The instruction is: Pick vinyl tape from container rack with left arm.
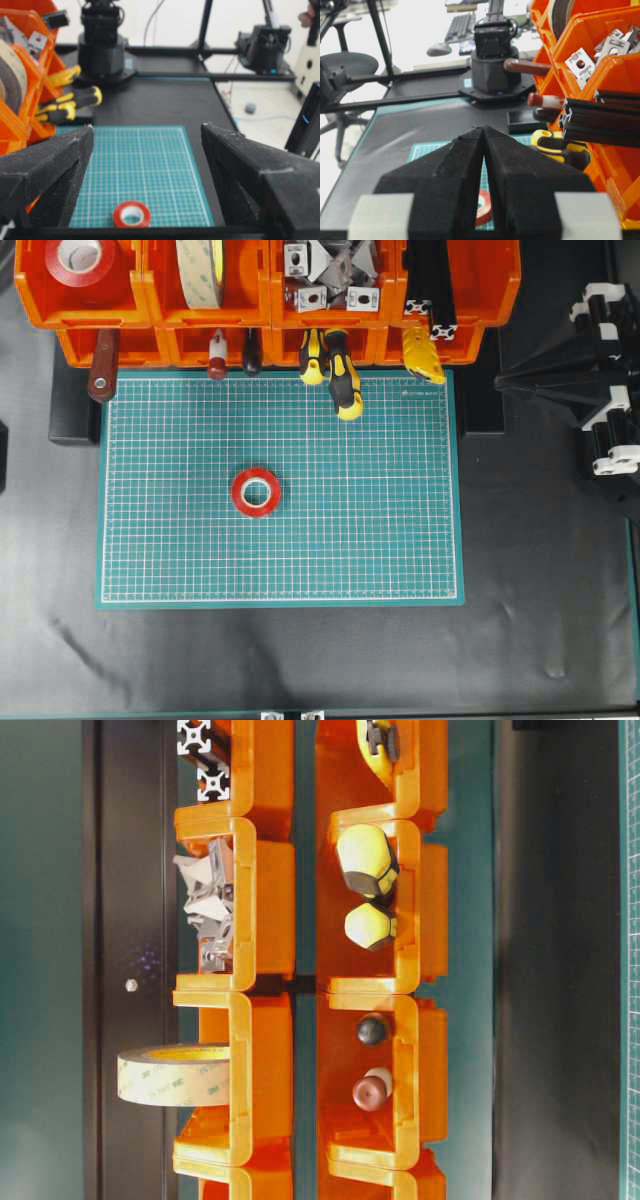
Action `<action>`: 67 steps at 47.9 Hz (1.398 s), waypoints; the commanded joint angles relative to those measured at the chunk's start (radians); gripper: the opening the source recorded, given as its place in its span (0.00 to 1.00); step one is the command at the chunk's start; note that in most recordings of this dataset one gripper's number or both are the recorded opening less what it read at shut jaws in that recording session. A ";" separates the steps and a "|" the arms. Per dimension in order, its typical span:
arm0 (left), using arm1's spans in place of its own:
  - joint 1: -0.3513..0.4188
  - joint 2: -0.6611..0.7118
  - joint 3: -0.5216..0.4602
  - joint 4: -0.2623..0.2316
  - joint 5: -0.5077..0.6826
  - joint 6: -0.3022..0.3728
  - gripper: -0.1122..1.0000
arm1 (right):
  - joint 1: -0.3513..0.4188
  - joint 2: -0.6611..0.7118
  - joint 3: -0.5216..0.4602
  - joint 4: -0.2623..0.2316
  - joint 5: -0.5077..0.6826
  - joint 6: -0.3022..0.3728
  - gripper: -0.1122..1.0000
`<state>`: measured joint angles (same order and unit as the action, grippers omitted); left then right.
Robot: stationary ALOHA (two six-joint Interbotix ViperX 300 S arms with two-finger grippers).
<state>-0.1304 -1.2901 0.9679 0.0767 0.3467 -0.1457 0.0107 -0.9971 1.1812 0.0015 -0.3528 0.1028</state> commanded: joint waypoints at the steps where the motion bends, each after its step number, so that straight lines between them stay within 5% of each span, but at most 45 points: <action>1: 0.002 0.014 -0.003 0.000 -0.034 0.002 0.85 | 0.002 0.003 -0.012 -0.002 -0.018 -0.002 0.10; 67: -0.002 0.044 0.100 0.000 -0.179 -0.064 0.85 | 0.008 -0.052 -0.006 -0.005 0.109 -0.002 0.10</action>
<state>-0.1335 -1.2686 1.0723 0.0752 0.1948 -0.2086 0.0169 -1.0508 1.1873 -0.0031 -0.2577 0.1028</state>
